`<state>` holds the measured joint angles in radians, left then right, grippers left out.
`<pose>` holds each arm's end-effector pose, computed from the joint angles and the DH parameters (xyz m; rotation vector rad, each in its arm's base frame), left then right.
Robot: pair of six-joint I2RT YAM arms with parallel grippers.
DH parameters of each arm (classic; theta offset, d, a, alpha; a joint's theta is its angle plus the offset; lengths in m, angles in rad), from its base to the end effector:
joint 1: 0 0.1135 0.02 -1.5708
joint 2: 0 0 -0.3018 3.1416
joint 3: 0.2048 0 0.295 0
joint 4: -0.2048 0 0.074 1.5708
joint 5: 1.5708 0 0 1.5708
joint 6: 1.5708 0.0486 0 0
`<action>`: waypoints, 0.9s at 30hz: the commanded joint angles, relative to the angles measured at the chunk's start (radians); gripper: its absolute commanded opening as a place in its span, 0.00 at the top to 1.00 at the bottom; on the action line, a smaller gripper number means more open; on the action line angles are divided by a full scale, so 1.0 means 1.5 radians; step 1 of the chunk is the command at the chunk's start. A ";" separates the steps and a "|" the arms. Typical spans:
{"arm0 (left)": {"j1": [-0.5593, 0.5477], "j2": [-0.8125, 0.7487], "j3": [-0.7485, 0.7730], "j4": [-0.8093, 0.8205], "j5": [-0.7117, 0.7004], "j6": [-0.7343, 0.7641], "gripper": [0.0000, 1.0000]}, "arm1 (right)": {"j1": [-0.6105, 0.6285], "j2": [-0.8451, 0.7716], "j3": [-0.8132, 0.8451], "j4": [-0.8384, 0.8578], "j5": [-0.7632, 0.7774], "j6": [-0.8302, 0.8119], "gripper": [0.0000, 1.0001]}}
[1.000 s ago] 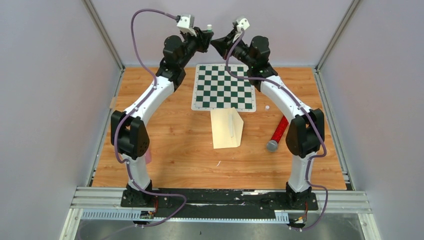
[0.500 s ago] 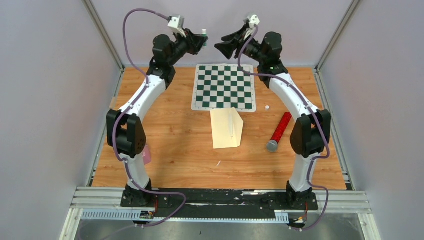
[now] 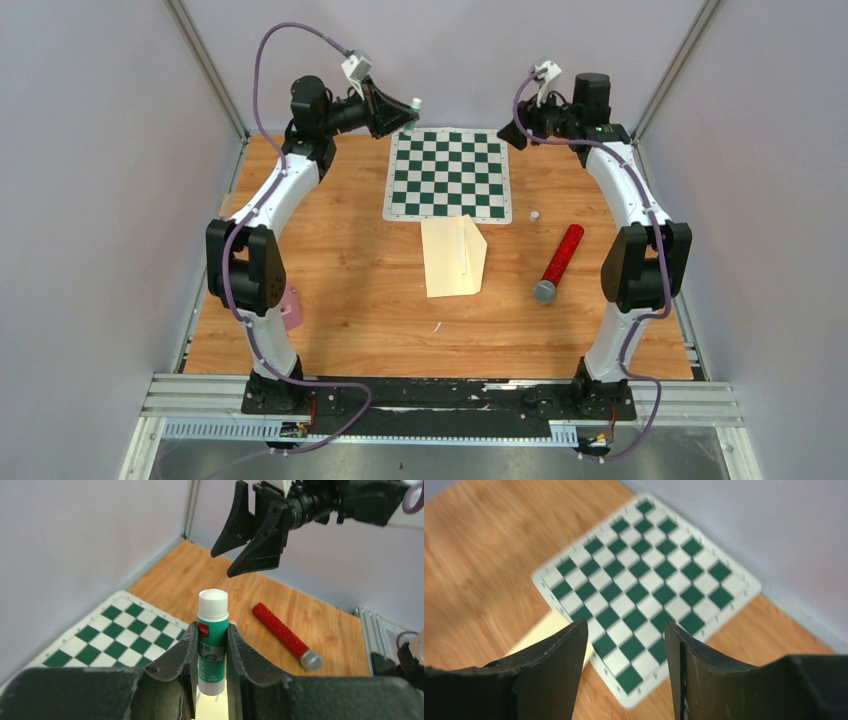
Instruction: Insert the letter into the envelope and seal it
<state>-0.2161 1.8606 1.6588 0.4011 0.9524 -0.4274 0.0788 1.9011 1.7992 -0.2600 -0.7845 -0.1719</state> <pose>0.4812 -0.1462 0.4238 0.6915 1.4069 -1.1615 0.5084 0.0746 0.3909 -0.7386 1.7292 0.6890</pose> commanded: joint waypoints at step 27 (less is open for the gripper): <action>-0.027 -0.068 -0.044 -0.303 0.009 0.291 1.00 | 0.018 0.225 0.103 -0.526 0.406 -0.240 0.50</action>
<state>-0.2440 1.8084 1.5948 -0.0486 0.9634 -0.0120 0.0952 2.2185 1.9133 -1.0355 -0.1806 -0.5285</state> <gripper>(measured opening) 0.282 0.518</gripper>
